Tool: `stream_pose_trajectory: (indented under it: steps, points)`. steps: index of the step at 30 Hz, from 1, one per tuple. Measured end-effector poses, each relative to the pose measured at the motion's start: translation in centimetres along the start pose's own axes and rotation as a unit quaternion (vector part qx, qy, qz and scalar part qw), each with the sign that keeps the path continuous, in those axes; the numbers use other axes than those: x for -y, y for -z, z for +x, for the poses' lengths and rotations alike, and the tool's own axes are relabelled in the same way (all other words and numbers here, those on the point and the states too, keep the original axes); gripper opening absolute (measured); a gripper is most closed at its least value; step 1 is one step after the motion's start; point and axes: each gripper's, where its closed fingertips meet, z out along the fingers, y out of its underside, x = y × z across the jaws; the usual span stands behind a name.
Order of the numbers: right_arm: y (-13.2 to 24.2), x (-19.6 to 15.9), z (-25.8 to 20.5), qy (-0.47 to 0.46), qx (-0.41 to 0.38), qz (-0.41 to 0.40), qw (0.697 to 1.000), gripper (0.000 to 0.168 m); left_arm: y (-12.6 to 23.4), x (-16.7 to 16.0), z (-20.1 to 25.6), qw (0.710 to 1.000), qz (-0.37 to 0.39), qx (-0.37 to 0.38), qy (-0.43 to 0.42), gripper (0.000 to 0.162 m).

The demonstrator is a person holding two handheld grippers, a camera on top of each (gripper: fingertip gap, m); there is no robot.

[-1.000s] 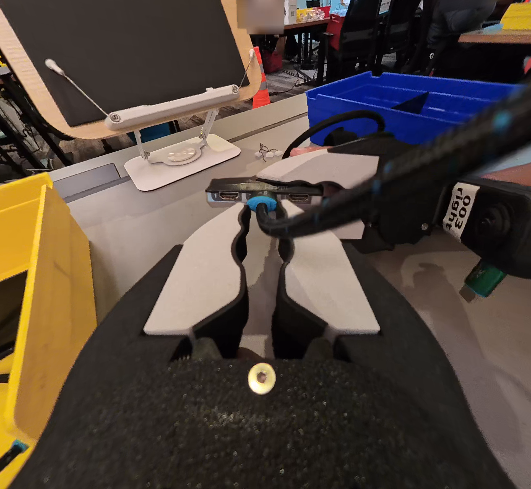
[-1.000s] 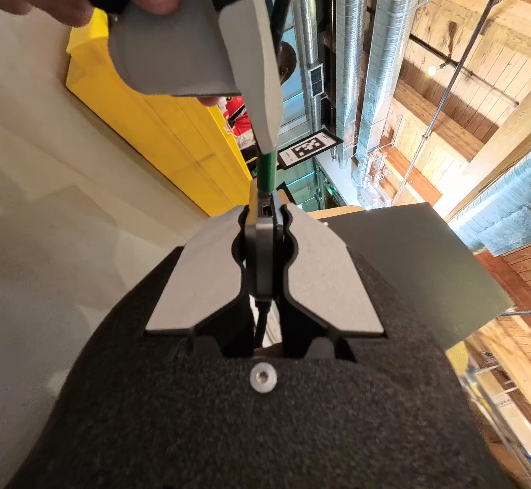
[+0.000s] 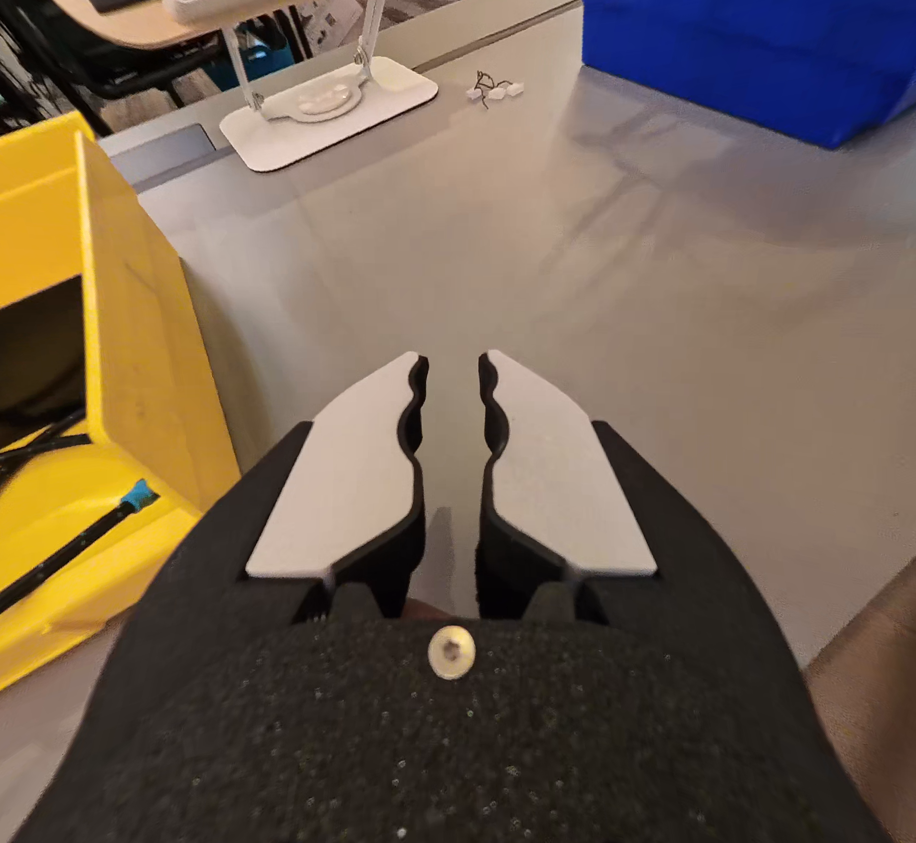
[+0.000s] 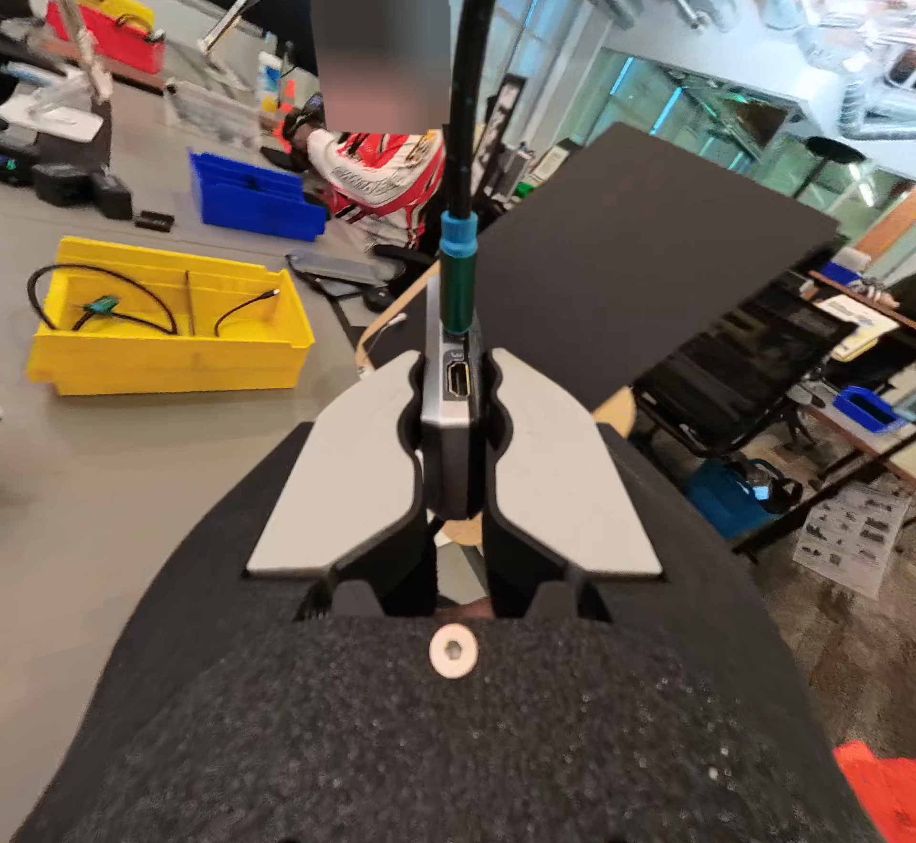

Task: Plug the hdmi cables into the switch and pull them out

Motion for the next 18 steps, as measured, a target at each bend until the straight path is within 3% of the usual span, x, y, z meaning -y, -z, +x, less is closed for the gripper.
stream_pose_trajectory:
  steps: [4, 10, 15, 18]
  points:
    - [3.4, -2.0, 3.9, -0.077, -0.028, 0.012, 0.997, 0.021, -0.3, -0.2, 0.5, 1.000, -0.008, 0.004, -0.025, 0.019]
    - [6.5, -11.2, 4.9, -0.172, -0.077, -0.025, 0.982, 0.021, -0.7, -0.6, 0.8, 0.999, -0.017, 0.003, -0.034, 0.019]
    - [8.4, -21.9, 1.7, -0.167, -0.017, -0.221, 0.961, 0.021, -1.0, -0.7, 0.8, 0.999, -0.020, 0.005, -0.043, 0.019]
    - [9.6, -26.3, 0.4, -0.094, -0.006, -0.307, 0.947, 0.022, -1.3, -1.0, 0.9, 0.998, -0.027, 0.005, -0.048, 0.019]
